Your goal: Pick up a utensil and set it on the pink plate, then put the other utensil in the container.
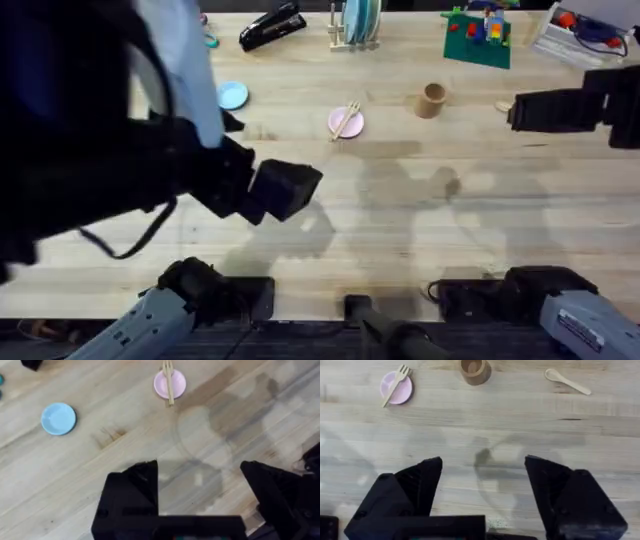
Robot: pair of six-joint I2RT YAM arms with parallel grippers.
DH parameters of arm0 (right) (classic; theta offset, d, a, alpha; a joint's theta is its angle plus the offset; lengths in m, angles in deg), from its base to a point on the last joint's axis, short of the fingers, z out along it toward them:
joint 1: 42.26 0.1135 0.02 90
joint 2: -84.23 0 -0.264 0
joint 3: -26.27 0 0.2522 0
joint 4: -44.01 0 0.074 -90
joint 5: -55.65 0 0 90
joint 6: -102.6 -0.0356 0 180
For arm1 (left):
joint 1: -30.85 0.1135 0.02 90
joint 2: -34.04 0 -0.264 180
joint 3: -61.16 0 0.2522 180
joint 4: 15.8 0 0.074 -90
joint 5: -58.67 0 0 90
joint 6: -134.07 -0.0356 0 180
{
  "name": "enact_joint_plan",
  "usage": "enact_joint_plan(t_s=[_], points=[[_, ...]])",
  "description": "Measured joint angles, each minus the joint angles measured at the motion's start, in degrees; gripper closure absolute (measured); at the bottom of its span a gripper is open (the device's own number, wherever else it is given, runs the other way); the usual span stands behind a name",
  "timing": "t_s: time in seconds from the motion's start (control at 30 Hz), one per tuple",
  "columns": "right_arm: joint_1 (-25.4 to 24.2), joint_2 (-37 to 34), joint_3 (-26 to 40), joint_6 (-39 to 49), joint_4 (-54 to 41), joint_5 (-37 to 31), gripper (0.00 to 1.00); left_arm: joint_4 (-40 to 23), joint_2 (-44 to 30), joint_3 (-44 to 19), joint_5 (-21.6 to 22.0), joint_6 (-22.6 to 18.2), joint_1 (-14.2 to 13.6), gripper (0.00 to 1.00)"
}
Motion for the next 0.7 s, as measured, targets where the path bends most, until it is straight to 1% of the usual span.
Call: enact_joint_plan(t_s=[0.2, 0.3, 0.4, 0.47, 0.57, 0.7], points=[[0.00, 0.00, 0.02, 0.02, 0.00, 0.02, 0.007, 1.12, -0.86, 4.86, 0.04, 0.04, 0.00, 0.008], [0.00, -0.02, 0.00, 0.00, 0.00, 0.02, 0.007, 3.78, -1.49, 6.97, 0.02, 0.17, 0.00, 0.007], [0.00, -0.02, 0.02, 0.00, 0.00, 0.02, 0.006, 8.52, -1.51, 10.08, 0.00, -0.87, 0.00, 0.006], [0.00, -0.02, 0.00, 0.01, 0.00, 0.01, 0.007, 12.78, -1.51, 13.26, -0.51, -2.14, 0.00, 0.007], [0.00, -0.02, 0.00, 0.01, 0.01, 0.02, 0.007, 20.43, -1.51, 18.98, -2.47, -3.75, 0.00, 0.008], [0.00, -0.01, 0.02, 0.00, 0.00, 0.02, 0.007, 31.22, -1.57, 26.12, -6.65, -5.19, 0.00, 0.007]])
